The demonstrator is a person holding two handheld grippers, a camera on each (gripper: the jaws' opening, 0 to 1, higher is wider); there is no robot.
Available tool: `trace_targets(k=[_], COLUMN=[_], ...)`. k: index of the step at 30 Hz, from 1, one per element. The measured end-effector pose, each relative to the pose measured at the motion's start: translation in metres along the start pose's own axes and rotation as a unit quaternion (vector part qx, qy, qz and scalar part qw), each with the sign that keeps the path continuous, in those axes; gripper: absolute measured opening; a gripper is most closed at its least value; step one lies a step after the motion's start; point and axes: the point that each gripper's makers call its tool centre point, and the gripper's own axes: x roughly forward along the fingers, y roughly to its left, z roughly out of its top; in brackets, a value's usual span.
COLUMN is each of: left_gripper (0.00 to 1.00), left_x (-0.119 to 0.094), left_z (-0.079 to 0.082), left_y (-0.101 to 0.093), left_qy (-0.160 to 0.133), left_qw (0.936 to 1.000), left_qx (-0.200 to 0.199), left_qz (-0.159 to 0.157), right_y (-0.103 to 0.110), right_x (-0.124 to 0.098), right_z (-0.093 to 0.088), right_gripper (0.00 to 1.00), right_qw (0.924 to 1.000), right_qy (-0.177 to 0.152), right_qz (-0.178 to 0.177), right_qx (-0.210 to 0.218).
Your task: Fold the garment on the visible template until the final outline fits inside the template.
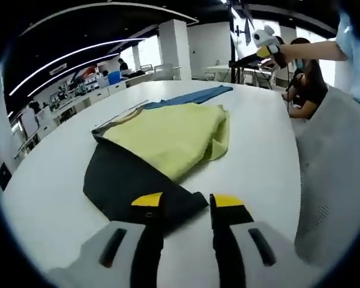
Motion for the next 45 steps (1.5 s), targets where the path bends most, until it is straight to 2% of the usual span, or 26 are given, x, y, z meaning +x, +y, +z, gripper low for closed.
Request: trace_targets(k=[6, 8, 12, 14, 16, 17, 20, 25, 30, 32, 34, 39, 45], left_gripper=[0.20, 0.21, 0.14, 0.10, 0.00, 0.00, 0.00, 0.00, 0.00, 0.00, 0.00, 0.00, 0.00], left_x=[0.005, 0.007, 0.009, 0.010, 0.009, 0.007, 0.001, -0.008, -0.015, -0.014, -0.009, 0.004, 0.014], left_z=[-0.014, -0.014, -0.017, -0.018, -0.018, -0.013, -0.010, 0.000, 0.017, 0.019, 0.016, 0.008, -0.010], left_y=[-0.005, -0.004, -0.002, 0.000, 0.001, 0.006, 0.012, 0.023, 0.051, 0.065, 0.079, 0.098, 0.104], left_qy=[0.031, 0.033, 0.043, 0.046, 0.044, 0.033, 0.028, 0.013, 0.001, 0.011, 0.027, 0.053, 0.091], left_qw=[0.9986, 0.9987, 0.9981, 0.9983, 0.9989, 0.9988, 0.9990, 0.9986, 0.9978, 0.9976, 0.9967, 0.9943, 0.9900], left_qx=[0.042, 0.039, 0.043, 0.035, -0.002, -0.024, -0.018, -0.036, -0.033, -0.024, -0.033, -0.051, -0.071], left_qz=[-0.002, 0.001, 0.008, 0.012, 0.014, 0.026, 0.031, 0.037, 0.059, 0.065, 0.069, 0.078, 0.081], right_y=[0.001, 0.001, 0.001, 0.002, 0.003, 0.003, 0.004, 0.004, 0.003, 0.002, 0.002, 0.003, 0.000], right_x=[0.009, 0.012, 0.015, 0.016, 0.017, 0.017, 0.017, 0.017, 0.016, 0.016, 0.016, 0.014, 0.010], right_z=[0.002, 0.006, 0.011, 0.011, 0.010, 0.009, 0.005, 0.002, 0.001, 0.000, 0.000, -0.003, -0.008], right_gripper=[1.00, 1.00, 1.00, 1.00, 1.00, 1.00, 1.00, 1.00, 1.00, 1.00, 1.00, 1.00, 1.00], right_qw=[0.9999, 0.9999, 0.9998, 0.9998, 0.9998, 0.9997, 0.9997, 0.9997, 0.9997, 0.9997, 0.9997, 0.9997, 0.9997], right_qy=[0.006, 0.004, 0.000, 0.001, 0.002, 0.004, 0.006, 0.005, 0.006, 0.008, 0.006, 0.007, 0.008], right_qz=[0.010, 0.013, 0.018, 0.020, 0.022, 0.023, 0.024, 0.024, 0.023, 0.023, 0.022, 0.020, 0.013], right_qx=[-0.001, -0.003, -0.004, -0.004, -0.004, -0.004, -0.002, 0.003, 0.006, 0.007, 0.010, 0.013, 0.020])
